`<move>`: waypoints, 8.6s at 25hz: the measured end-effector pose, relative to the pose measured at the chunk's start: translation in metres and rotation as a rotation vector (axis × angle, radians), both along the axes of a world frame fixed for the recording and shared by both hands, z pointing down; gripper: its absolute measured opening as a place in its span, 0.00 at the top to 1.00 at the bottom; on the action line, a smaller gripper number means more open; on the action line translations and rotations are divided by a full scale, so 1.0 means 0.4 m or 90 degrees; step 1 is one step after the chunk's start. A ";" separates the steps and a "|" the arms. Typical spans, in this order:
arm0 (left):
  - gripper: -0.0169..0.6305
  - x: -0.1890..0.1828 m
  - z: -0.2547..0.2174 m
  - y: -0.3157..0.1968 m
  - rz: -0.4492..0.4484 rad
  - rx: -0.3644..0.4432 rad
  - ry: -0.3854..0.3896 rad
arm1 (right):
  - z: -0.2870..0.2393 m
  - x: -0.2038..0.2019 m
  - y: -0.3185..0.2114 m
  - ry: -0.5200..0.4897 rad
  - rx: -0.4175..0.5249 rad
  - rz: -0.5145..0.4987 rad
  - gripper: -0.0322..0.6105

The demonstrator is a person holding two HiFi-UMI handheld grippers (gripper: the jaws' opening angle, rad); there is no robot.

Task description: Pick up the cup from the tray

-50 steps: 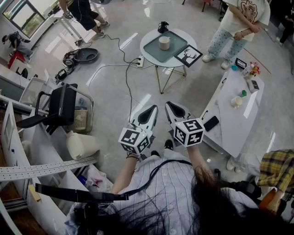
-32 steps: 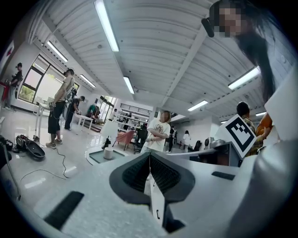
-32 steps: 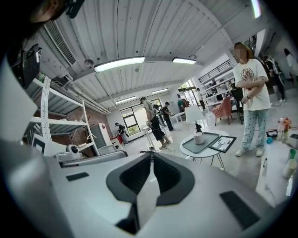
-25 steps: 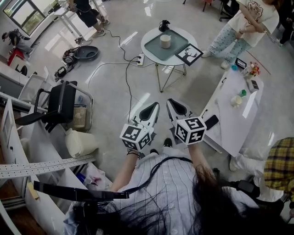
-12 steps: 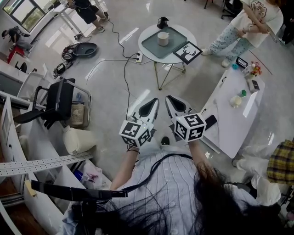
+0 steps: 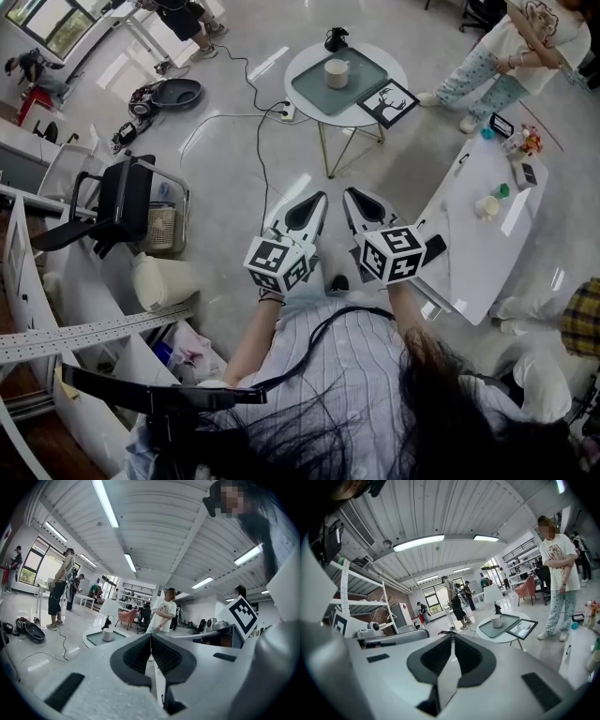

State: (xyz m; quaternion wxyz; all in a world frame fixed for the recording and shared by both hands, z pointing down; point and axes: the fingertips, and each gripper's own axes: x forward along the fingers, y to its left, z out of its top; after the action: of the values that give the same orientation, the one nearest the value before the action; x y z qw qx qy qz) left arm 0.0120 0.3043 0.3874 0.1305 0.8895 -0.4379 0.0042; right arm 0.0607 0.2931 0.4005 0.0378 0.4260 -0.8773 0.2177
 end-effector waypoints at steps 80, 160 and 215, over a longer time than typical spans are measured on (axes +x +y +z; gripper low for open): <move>0.95 -0.145 0.250 -1.091 0.090 -0.169 -0.023 | 0.315 -0.065 -1.102 0.081 -0.188 0.073 0.88; 0.95 -0.238 0.285 -1.093 0.016 -0.178 -0.033 | 0.393 -0.187 -1.202 0.238 -0.041 -0.075 0.32; 0.95 -0.080 0.145 -0.363 0.001 -0.100 0.002 | 0.214 -0.007 -0.351 0.198 -0.017 -0.075 0.32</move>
State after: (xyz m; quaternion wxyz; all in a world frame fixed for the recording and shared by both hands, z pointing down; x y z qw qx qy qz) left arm -0.0199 0.1593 0.4453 0.2005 0.8768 -0.4356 0.0372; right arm 0.0578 0.1526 0.4860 0.1918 0.4018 -0.8813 0.1582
